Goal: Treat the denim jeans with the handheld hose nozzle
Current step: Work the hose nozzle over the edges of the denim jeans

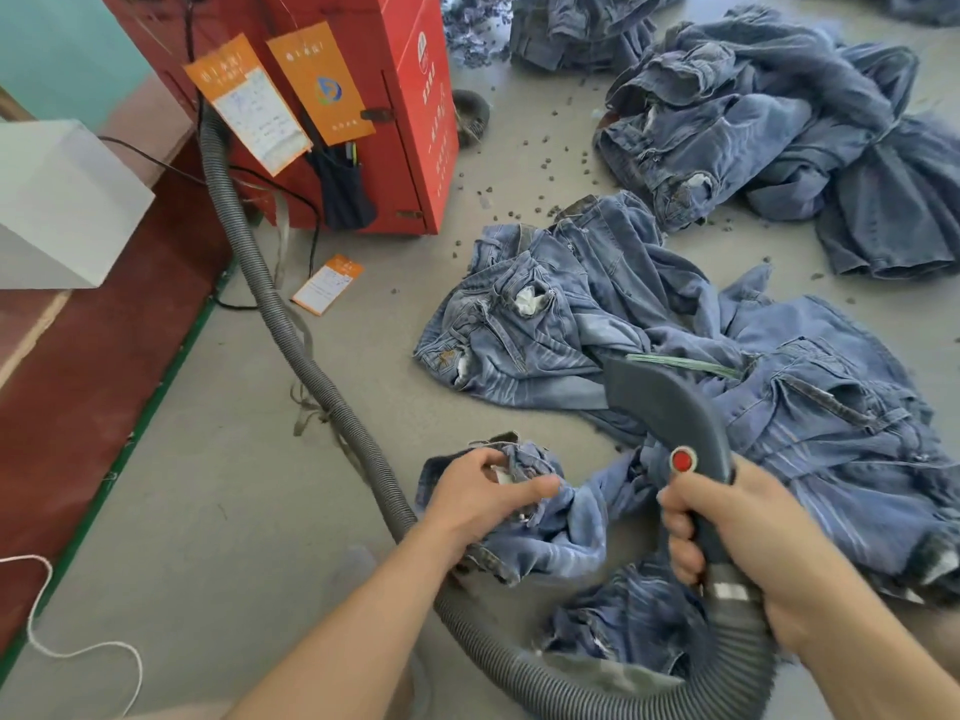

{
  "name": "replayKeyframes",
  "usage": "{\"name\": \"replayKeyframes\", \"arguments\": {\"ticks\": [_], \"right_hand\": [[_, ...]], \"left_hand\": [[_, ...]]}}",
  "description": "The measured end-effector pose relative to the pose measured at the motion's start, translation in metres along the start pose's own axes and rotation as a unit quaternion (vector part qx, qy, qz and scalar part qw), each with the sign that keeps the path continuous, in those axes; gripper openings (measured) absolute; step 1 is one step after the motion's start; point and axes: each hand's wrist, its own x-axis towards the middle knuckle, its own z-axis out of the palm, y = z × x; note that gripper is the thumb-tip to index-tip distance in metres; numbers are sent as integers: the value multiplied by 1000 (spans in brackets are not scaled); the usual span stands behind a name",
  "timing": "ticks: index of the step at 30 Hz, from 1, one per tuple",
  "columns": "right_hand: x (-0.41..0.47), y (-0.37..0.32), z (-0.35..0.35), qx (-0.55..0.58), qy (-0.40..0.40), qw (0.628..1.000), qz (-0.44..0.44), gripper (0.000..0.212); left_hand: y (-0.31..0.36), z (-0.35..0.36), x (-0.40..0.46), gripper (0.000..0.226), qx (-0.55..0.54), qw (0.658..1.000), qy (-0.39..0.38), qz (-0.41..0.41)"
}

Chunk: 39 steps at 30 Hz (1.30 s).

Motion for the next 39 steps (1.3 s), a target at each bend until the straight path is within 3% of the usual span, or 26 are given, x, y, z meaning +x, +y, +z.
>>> {"name": "replayKeyframes", "arguments": {"ticks": [2,5,8,13,19,21,25,26,28,31,34,39], "right_hand": [[-2,12,9,-32,-9,999,16,18],[-1,22,16,-69,-13,997,23,19],[0,23,15,-90,-19,995,31,19],[4,21,14,-113,-18,993,33,15],[6,22,18,-128,-21,991,40,13],[5,25,22,-133,-31,990,41,13],[2,27,28,-153,-46,986,38,14],[1,27,28,-161,-46,985,36,15],[-1,25,29,-170,-47,984,33,14],[-5,19,29,-168,-48,984,33,13],[-10,13,32,-184,-51,981,21,12],[-19,12,44,-286,-77,955,0,11]], "left_hand": [[3,7,-3,96,135,989,59,11],[-1,15,-3,68,267,953,140,39],[-5,12,-2,33,270,938,211,56],[-11,-2,-1,19,312,917,233,88],[-23,-16,11,33,262,958,106,-45],[-24,-12,10,27,236,964,113,-54],[-22,1,1,61,335,929,151,-43],[-22,2,0,58,343,923,170,-26],[-24,-1,2,35,273,945,180,13],[-22,-13,7,26,-34,996,84,7],[-21,-20,3,24,-270,961,-58,4],[-19,-16,0,29,-291,943,-135,93]]}}
